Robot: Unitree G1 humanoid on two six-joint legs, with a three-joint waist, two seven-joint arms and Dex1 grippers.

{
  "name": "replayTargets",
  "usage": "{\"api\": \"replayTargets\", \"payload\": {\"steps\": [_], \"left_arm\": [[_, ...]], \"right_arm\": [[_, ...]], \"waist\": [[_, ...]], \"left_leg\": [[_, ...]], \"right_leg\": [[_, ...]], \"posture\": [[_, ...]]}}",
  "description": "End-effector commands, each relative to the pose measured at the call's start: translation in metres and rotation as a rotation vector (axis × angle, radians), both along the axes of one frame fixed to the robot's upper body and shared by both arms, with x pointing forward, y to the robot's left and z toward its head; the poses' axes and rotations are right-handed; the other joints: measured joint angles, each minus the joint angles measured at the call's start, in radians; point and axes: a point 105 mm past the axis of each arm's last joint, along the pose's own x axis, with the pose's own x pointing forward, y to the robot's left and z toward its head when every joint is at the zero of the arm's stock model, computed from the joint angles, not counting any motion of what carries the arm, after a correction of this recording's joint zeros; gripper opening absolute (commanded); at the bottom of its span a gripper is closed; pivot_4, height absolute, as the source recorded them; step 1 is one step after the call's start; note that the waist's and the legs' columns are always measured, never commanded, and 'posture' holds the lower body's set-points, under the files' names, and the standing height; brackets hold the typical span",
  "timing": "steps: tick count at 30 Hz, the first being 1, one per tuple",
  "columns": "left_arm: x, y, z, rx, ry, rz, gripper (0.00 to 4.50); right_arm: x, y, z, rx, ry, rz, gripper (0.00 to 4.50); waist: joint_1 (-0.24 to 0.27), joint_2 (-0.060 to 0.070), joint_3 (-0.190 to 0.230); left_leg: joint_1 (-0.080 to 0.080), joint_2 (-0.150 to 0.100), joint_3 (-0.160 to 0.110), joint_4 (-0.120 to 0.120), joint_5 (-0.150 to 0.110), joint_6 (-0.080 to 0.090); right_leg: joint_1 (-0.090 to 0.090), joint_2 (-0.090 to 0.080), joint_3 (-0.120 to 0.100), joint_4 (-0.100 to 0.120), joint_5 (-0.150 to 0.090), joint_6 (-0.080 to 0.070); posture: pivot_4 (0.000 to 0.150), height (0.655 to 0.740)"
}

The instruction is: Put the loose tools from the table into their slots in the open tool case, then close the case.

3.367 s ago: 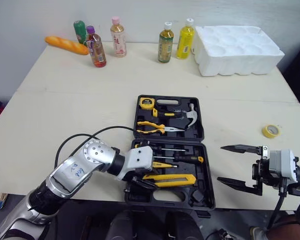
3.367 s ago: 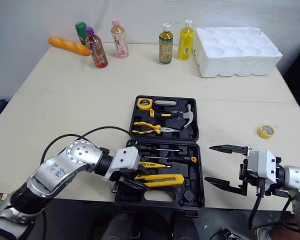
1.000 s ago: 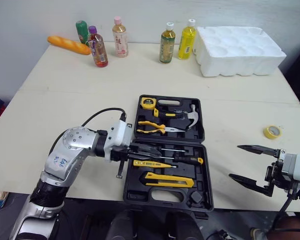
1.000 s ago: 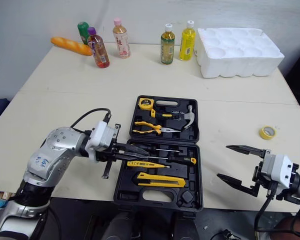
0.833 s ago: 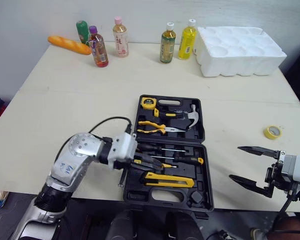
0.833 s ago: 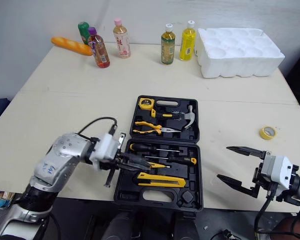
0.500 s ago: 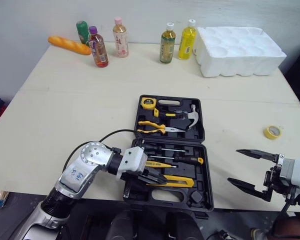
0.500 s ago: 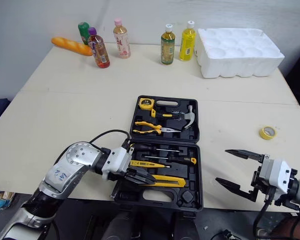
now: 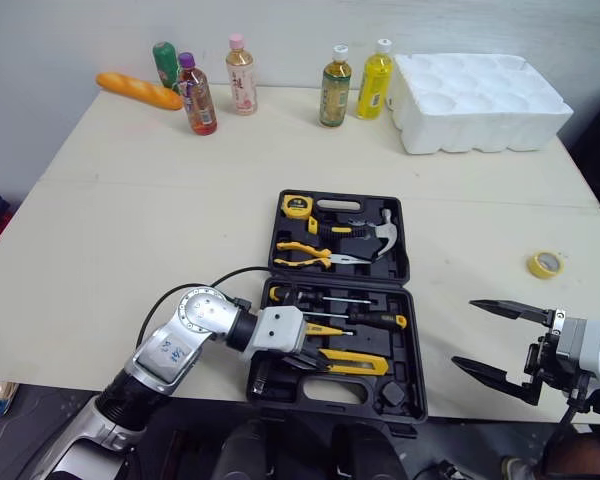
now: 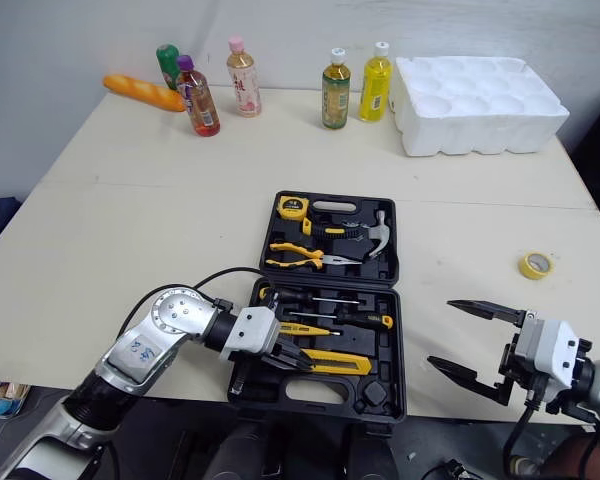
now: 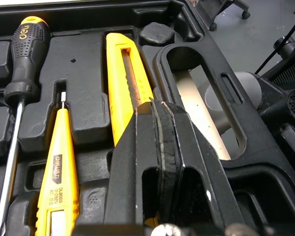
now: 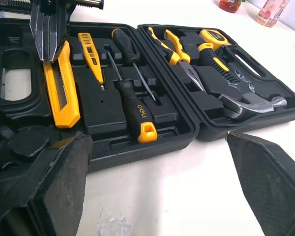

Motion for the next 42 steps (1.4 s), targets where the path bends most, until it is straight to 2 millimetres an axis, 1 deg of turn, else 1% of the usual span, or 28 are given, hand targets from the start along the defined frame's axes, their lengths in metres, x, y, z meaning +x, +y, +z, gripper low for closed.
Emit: {"api": "replayTargets", "payload": {"steps": [1,6,11,13,18,25,26,30,32,34,38,42], "left_arm": [[0.004,-0.001,-0.005,0.029,0.001,0.033,0.06],[0.002,-0.003,-0.005,0.020,0.003,0.021,0.06],[0.002,-0.012,0.010,-0.071,-0.023,0.013,0.06],[0.003,-0.013,0.010,-0.065,-0.032,0.011,0.06],[0.006,-0.008,-0.004,0.018,-0.036,0.035,0.06],[0.007,-0.006,-0.015,0.078,-0.017,0.065,0.06],[0.006,-0.005,-0.019,0.102,-0.014,0.061,0.06],[0.008,0.010,-0.048,0.304,-0.059,0.052,0.06],[0.007,0.015,-0.057,0.355,-0.048,0.059,0.06],[0.006,0.016,-0.059,0.371,-0.043,0.054,0.06],[0.008,0.005,-0.047,0.264,-0.046,0.069,0.06],[0.012,0.004,-0.040,0.228,-0.084,0.053,0.06]], "right_arm": [[-0.002,0.005,0.006,0.011,-0.025,0.017,4.50],[-0.003,0.006,0.005,0.011,-0.018,0.022,4.50],[-0.003,0.006,0.005,0.012,-0.015,0.023,4.50],[-0.003,0.006,0.005,0.011,-0.013,0.024,4.50],[-0.003,0.007,0.004,0.013,-0.010,0.026,4.50],[-0.002,0.009,0.003,0.015,-0.008,0.028,4.50],[-0.002,0.008,0.003,0.014,-0.008,0.028,4.50],[-0.001,0.008,0.003,0.012,-0.009,0.027,4.50],[0.000,0.008,0.003,0.012,-0.010,0.027,4.50],[0.000,0.008,0.002,0.012,-0.011,0.027,4.50],[0.001,0.007,0.002,0.013,-0.015,0.024,4.50],[0.002,0.006,0.001,0.014,-0.014,0.018,4.50]], "waist": [[0.000,0.000,0.000],[0.000,0.000,0.000],[0.000,0.000,0.000],[-0.001,0.000,0.000],[0.000,0.000,0.000],[0.000,0.000,-0.001],[0.001,0.000,-0.001],[0.000,0.000,-0.004],[-0.001,0.000,-0.010],[-0.003,0.002,-0.016],[-0.005,0.004,-0.023],[-0.003,0.005,-0.023]], "left_leg": [[0.000,0.000,0.000,0.000,0.000,0.000],[0.000,0.000,0.000,0.000,0.000,0.000],[0.000,0.000,0.000,0.000,0.000,0.000],[0.000,0.000,0.000,0.000,0.000,0.000],[0.000,0.000,0.000,0.000,0.000,0.000],[0.001,0.000,0.000,0.000,0.000,0.000],[0.001,0.000,0.000,0.000,0.000,0.000],[0.003,0.000,0.000,-0.001,0.000,0.000],[0.005,0.000,0.000,-0.002,0.000,0.000],[0.009,0.000,0.000,-0.004,-0.001,0.000],[0.012,0.001,-0.002,-0.004,-0.005,0.001],[0.011,0.001,-0.002,-0.004,-0.005,0.001]], "right_leg": [[0.000,0.000,0.000,0.000,0.000,0.000],[0.000,0.000,0.000,0.000,0.000,0.000],[0.000,0.000,0.000,0.000,0.000,0.000],[0.000,0.000,0.000,0.000,0.000,0.000],[0.000,0.000,0.000,0.000,0.000,0.000],[0.001,0.000,0.000,0.000,0.000,0.000],[0.001,0.000,0.000,0.000,0.000,0.000],[0.003,0.000,0.000,-0.001,0.000,0.000],[0.005,0.000,0.000,-0.002,0.000,0.000],[0.008,0.000,0.000,-0.004,0.000,0.000],[0.013,0.000,-0.001,-0.005,0.000,0.000],[0.013,0.000,-0.001,-0.005,0.000,0.000]], "posture": [[0.150,0.7400],[0.150,0.7400],[0.150,0.7400],[0.150,0.7400],[0.150,0.7400],[0.150,0.7400],[0.150,0.7400],[0.150,0.7400],[0.150,0.7400],[0.150,0.7400],[0.150,0.7400],[0.150,0.7400]]}}
